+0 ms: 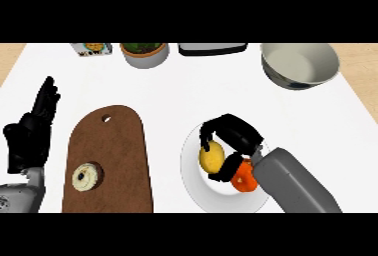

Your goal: Pick the lemon from the plate and place it in the bowl

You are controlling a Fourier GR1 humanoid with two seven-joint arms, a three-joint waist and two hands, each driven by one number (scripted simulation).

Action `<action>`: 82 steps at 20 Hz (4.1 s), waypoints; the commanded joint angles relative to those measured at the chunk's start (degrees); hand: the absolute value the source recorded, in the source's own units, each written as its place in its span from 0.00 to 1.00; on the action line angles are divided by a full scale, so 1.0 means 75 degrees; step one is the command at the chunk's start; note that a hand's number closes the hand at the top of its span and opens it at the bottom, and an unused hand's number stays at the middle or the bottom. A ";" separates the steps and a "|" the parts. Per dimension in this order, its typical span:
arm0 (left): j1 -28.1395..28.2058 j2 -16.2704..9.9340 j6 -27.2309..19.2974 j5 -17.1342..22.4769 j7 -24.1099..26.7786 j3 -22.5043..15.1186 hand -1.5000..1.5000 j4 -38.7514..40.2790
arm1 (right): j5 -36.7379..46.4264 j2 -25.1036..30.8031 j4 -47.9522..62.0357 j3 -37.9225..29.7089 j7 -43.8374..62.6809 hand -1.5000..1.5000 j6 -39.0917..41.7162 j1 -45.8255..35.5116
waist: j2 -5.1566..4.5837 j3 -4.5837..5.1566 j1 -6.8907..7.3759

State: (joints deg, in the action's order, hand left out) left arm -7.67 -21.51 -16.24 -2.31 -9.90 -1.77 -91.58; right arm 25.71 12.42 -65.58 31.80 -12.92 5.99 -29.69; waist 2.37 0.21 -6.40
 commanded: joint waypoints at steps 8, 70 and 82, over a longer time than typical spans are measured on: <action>-0.0337 -0.0055 0.0178 0.0046 -0.0403 -0.0012 0.50 -0.0306 | -0.0179 0.0977 -0.4690 -0.1735 0.3852 1.00 -0.0945 0.1457 | -0.0168 -0.0020 0.0304; -0.1023 0.0752 0.0777 -0.0428 0.0047 -0.0172 0.50 0.0127 | -0.1599 0.4644 0.7737 -0.8360 -0.3496 0.00 0.1047 -0.2631 | -0.0561 -0.0087 0.1313; -0.0786 0.0841 0.0698 -0.0432 0.0294 0.0024 0.50 0.0271 | -0.1744 0.5085 0.7613 -0.8406 -0.5001 0.00 0.3256 -0.1204 | -0.0498 -0.0085 0.1136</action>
State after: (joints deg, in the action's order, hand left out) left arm -13.98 -15.51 -10.73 -5.66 -9.12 -2.42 -91.15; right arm 12.91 50.08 -8.26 -31.17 -43.99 23.48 -42.25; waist -1.45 -0.44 2.75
